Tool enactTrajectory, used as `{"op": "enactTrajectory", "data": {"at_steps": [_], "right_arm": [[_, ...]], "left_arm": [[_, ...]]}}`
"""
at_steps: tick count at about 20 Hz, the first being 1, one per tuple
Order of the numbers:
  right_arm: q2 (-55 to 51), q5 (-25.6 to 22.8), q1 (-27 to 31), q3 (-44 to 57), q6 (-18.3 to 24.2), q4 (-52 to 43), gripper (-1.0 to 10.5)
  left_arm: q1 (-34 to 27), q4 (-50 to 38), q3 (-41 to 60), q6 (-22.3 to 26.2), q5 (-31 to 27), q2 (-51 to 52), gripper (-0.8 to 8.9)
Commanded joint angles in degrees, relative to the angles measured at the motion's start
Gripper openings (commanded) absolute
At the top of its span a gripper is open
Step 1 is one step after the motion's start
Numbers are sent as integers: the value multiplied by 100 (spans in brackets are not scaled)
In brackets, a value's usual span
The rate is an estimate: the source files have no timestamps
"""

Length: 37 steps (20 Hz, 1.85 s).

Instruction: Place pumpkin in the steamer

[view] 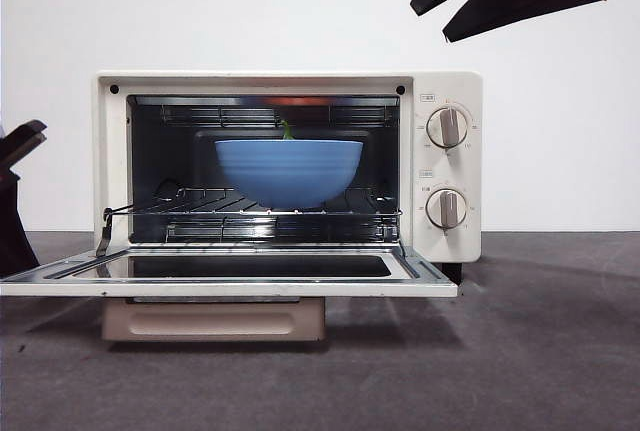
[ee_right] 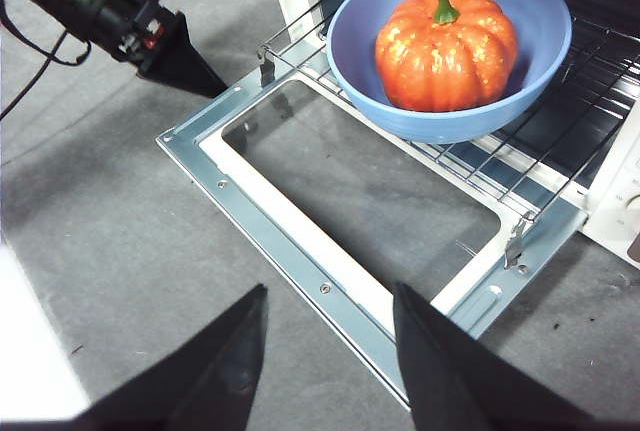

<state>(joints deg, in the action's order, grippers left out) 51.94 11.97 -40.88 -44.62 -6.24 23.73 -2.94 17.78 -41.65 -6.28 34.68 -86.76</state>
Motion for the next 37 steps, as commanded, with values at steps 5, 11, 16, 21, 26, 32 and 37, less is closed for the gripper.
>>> {"op": "enactTrajectory", "data": {"at_steps": [5,11,16,21,26,32,37], "right_arm": [[33,4,-55,-55,24,-52,200],[33,7,-55,-55,24,-52,200],[33,7,-55,-57,-66,-55,200],[33,9,-55,-57,-96,-55,200],[33,7,-55,-57,-131,-52,200],[33,7,-55,-57,-131,-52,200],[33,7,-55,-57,-129,-50,200]], "left_arm": [[-15,-37,-28,133,492,-358,13],[-17,-125,-28,98,1480,-358,13],[-37,-575,-31,-229,2006,-358,13],[-122,-1303,-33,-769,2103,-356,14],[-212,-1996,-33,-1163,2103,-354,14],[-269,-2835,-35,-1572,2085,-354,14],[-267,-3279,-39,-1943,2083,-317,14]]}}
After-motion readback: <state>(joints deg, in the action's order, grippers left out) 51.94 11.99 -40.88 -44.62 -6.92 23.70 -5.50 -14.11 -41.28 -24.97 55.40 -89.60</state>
